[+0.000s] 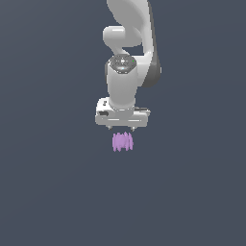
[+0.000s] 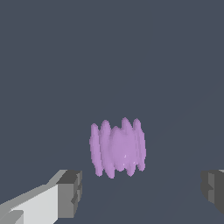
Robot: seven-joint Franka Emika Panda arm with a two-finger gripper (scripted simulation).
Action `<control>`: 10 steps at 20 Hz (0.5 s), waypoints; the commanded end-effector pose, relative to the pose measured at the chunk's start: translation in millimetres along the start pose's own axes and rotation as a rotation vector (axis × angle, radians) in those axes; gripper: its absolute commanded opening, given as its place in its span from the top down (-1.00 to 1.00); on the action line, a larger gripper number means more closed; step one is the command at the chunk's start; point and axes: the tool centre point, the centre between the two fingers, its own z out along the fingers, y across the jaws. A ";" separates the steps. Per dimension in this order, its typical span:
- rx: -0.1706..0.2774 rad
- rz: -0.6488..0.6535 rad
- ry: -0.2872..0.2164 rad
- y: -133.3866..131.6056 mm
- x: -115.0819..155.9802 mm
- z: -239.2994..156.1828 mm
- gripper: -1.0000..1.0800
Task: Pick up the object and move it to a goal position.
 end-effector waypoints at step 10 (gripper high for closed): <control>-0.025 -0.002 0.024 10.3 11.3 -11.7 -0.92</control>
